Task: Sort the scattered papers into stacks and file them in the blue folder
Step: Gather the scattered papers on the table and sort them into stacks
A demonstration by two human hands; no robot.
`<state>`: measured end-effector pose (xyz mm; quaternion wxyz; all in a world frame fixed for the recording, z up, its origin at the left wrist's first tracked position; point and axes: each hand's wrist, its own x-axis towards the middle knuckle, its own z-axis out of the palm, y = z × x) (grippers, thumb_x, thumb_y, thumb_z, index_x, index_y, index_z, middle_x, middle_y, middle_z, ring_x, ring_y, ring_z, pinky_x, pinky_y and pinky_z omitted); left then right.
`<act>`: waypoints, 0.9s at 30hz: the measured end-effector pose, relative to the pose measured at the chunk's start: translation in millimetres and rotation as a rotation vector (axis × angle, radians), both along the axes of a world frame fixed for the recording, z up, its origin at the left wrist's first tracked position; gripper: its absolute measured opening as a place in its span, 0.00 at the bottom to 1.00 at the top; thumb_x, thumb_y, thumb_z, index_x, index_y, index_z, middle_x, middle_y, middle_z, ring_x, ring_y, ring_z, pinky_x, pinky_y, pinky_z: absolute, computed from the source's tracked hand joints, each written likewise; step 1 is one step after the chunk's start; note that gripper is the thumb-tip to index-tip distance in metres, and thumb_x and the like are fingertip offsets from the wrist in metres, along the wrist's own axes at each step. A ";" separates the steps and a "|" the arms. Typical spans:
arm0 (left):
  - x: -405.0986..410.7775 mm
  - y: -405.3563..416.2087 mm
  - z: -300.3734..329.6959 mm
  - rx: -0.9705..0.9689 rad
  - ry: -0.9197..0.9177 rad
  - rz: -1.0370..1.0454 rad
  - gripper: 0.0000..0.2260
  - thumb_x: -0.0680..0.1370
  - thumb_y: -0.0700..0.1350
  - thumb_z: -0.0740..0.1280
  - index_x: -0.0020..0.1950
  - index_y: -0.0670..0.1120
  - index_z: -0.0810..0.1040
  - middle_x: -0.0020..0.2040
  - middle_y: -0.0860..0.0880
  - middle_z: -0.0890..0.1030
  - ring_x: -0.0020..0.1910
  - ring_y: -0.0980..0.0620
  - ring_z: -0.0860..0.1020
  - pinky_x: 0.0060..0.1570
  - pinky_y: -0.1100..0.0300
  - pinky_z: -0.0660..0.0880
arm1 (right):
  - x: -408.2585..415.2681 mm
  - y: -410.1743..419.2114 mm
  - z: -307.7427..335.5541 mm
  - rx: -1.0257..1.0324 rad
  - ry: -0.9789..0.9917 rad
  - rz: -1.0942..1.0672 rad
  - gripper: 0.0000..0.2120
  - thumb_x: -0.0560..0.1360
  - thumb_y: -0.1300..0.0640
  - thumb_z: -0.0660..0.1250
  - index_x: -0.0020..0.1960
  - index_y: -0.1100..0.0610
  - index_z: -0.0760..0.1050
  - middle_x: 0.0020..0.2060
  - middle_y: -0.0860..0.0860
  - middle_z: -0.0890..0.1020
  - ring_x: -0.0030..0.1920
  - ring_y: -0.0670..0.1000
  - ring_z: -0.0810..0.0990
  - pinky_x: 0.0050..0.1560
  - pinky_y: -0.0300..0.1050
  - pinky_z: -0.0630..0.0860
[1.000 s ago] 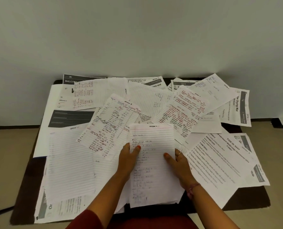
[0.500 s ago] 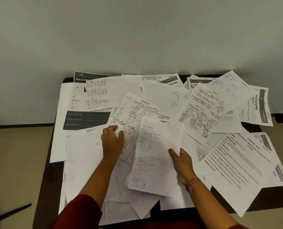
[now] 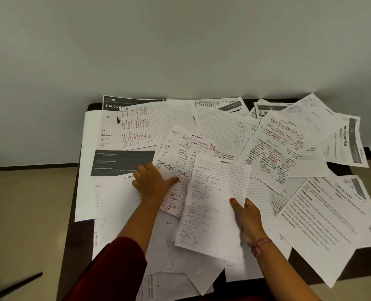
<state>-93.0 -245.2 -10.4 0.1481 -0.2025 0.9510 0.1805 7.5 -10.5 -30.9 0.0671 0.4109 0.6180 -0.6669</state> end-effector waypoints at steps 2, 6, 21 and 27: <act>-4.0 -4.9 0.2 0.032 -0.006 0.018 0.43 0.64 0.65 0.75 0.68 0.40 0.66 0.64 0.41 0.70 0.64 0.42 0.68 0.60 0.49 0.66 | -0.7 -0.2 0.3 -0.007 0.001 -0.002 0.15 0.76 0.62 0.68 0.62 0.59 0.77 0.55 0.51 0.82 0.56 0.51 0.80 0.60 0.47 0.75; -7.7 -12.8 -3.8 0.236 0.085 0.102 0.30 0.70 0.52 0.76 0.65 0.42 0.69 0.58 0.43 0.77 0.62 0.41 0.72 0.61 0.47 0.65 | -1.7 0.1 2.1 -0.012 0.007 0.001 0.15 0.76 0.62 0.68 0.63 0.60 0.76 0.56 0.52 0.82 0.57 0.52 0.80 0.58 0.45 0.75; 69.2 -41.9 43.8 1.002 -0.100 0.317 0.05 0.82 0.47 0.61 0.53 0.49 0.76 0.44 0.47 0.85 0.39 0.47 0.84 0.37 0.52 0.81 | -1.8 -10.6 25.7 -0.213 -0.004 0.181 0.13 0.76 0.61 0.68 0.60 0.60 0.78 0.53 0.54 0.84 0.55 0.53 0.82 0.59 0.52 0.77; 111.8 -44.6 34.7 1.194 -0.225 0.454 0.06 0.82 0.42 0.60 0.57 0.47 0.75 0.45 0.45 0.85 0.42 0.45 0.84 0.35 0.53 0.81 | 2.6 -25.1 27.1 -0.176 0.000 0.327 0.12 0.76 0.61 0.67 0.59 0.58 0.78 0.53 0.53 0.84 0.54 0.51 0.83 0.55 0.48 0.79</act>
